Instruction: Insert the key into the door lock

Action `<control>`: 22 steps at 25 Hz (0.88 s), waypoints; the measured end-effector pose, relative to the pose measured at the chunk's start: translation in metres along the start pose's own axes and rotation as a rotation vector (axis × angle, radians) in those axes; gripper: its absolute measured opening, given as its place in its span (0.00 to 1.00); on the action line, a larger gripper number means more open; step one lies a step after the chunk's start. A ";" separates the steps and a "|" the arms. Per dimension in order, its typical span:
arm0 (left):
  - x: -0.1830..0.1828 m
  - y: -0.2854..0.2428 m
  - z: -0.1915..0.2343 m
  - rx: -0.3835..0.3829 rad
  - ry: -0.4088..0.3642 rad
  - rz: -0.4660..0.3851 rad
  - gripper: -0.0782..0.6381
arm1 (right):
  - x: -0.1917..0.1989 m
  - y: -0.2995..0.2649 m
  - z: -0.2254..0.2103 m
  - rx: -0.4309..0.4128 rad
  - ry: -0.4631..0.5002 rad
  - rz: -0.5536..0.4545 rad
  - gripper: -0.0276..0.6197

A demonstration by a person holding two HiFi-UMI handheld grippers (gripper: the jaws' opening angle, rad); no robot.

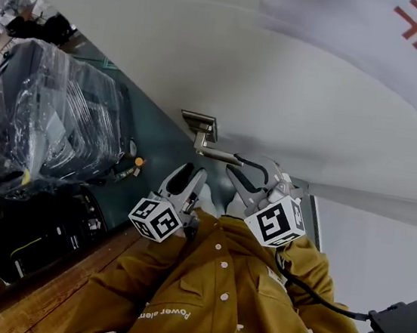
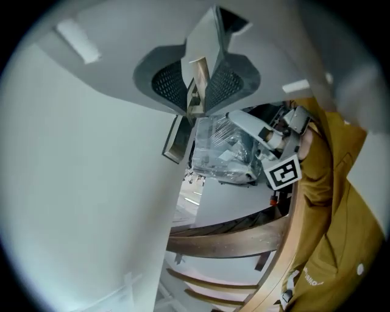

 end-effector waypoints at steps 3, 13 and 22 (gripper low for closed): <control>-0.025 0.011 -0.038 -0.005 -0.253 -0.046 0.37 | -0.011 0.005 -0.006 0.079 -0.041 -0.066 0.11; -0.051 -0.006 -0.079 -0.069 -0.569 -0.085 0.11 | -0.002 0.003 -0.018 0.149 -0.212 -0.178 0.05; -0.043 -0.025 -0.077 -0.063 -0.597 -0.024 0.11 | 0.004 0.004 -0.023 0.144 -0.271 -0.202 0.05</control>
Point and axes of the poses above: the fingertips, and each gripper's own axes: y backward along the fingers, z to its left, x out of its underside, the point moved 1 cm from there along y, backward along the fingers, and after that the axes turned 4 degrees about z, right-handed, at the moved point
